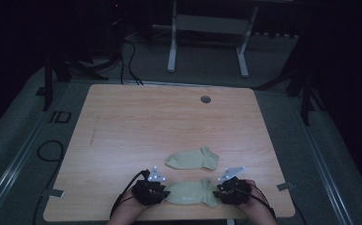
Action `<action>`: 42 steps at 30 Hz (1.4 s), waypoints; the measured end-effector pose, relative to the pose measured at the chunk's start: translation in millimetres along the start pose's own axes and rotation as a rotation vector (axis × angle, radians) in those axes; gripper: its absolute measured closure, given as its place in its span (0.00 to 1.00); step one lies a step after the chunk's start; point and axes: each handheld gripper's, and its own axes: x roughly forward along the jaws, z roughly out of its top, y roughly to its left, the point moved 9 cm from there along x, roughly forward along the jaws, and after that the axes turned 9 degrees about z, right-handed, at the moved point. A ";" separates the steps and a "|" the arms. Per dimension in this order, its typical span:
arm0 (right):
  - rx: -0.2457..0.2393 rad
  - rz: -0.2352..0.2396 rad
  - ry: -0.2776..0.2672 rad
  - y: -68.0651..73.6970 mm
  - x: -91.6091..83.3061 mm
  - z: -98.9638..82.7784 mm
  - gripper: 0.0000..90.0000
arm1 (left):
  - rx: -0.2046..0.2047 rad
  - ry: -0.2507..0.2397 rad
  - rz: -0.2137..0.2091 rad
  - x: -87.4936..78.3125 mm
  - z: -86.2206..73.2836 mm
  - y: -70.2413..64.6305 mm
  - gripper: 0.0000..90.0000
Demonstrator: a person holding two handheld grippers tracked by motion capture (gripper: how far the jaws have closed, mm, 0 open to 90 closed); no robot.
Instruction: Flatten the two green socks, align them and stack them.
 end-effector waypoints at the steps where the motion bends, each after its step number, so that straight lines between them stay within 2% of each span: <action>1: -0.014 -0.001 0.009 0.8 0.2 0.2 0.80 | 0.005 0.002 0.004 0.1 -0.2 0.2 0.86; 4: -0.039 -0.001 0.042 5.6 1.2 1.2 0.90 | 0.006 -0.006 0.009 0.7 0.6 0.7 0.97; 6: -0.040 -0.004 0.047 6.4 1.4 1.5 0.91 | -0.004 -0.018 0.013 0.7 1.9 0.8 0.98; 11: -0.044 -0.021 0.046 7.8 -4.4 6.4 0.93 | 0.010 -0.024 0.022 -3.5 3.9 0.5 0.98; 13: -0.054 -0.025 0.041 6.6 -9.6 10.2 0.93 | -0.004 -0.031 0.011 -5.9 6.3 1.3 0.98; 21: -0.059 -0.041 0.027 -0.2 -29.1 30.7 0.93 | -0.030 -0.075 0.020 -18.8 19.6 9.4 0.98; 22: -0.050 -0.041 0.011 -3.8 -33.5 38.3 0.93 | -0.033 -0.084 0.024 -21.5 23.6 12.8 0.98; 26: -0.041 -0.036 -0.007 -10.2 -38.1 49.1 0.93 | -0.046 -0.097 0.040 -23.1 30.6 20.3 0.98; 32: -0.021 -0.062 -0.028 -29.4 -41.8 68.9 0.93 | -0.062 -0.105 0.061 -19.8 52.7 39.4 0.99; 34: -0.013 -0.072 -0.032 -35.3 -44.0 74.1 0.93 | -0.059 -0.106 0.080 -18.8 59.9 44.3 0.99; 39: 0.012 -0.087 -0.034 -51.7 -47.5 84.9 0.93 | -0.047 -0.105 0.109 -13.3 76.2 52.3 0.98; 42: 0.033 -0.092 -0.034 -61.6 -47.5 89.1 0.93 | -0.055 -0.097 0.115 -5.7 81.6 56.2 0.98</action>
